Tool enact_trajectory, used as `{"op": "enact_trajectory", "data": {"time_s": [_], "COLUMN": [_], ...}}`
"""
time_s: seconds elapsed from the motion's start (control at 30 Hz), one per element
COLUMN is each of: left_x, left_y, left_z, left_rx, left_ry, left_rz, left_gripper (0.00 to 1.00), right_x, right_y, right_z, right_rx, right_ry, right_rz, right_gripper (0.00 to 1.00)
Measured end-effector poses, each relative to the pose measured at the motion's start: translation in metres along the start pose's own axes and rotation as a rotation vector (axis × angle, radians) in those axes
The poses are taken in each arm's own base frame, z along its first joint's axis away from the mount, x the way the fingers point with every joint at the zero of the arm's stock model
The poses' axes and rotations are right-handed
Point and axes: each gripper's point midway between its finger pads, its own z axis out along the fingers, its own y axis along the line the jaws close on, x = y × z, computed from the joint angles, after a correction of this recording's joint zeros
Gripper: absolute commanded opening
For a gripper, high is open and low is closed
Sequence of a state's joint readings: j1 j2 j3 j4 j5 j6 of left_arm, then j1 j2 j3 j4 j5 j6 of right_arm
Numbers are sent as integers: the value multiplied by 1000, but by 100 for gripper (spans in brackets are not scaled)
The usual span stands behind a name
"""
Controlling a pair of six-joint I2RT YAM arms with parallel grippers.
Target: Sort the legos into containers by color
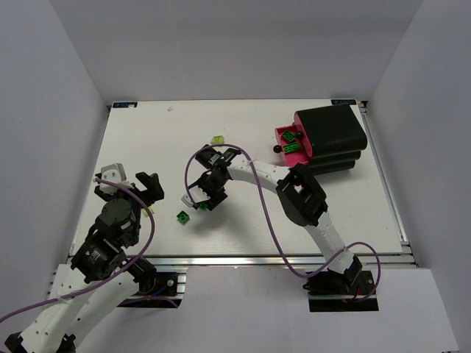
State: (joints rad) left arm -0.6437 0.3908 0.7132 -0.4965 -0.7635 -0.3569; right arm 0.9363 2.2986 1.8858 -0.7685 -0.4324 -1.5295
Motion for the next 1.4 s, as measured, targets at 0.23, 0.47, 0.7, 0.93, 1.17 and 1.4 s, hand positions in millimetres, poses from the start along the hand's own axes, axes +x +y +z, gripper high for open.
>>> {"op": "enact_trajectory", "data": {"time_s": [0.23,0.47,0.7,0.93,1.17,1.4], "left_x": [-1,-1,-1,0,1,-1], "left_y": [0,0,0,0,-1,-4], "left_z": [-1,-1,-1,-1,-1,-6], "left_rx": [1,2,2,3,11,47], "left_ry": [-3,-5,-5,-3,-2,-18], "left_rz": [-3,-5,-5,-4,-6,-39], "left_gripper": [96,97,97,97,97,92], "right_x": [0,2,3,5,7,7], "right_y": [8,25,35,33,38,69], "right_z": [1,-1,-1,0,-7,-57], "right_rx": [-64,-157,-179,-98,15,110], "right_ry": [2,12,24,63,66,66], "right_rz": [-34,-24,65,281,461,708], "right_gripper": [58,54,38,18,0,0]}}
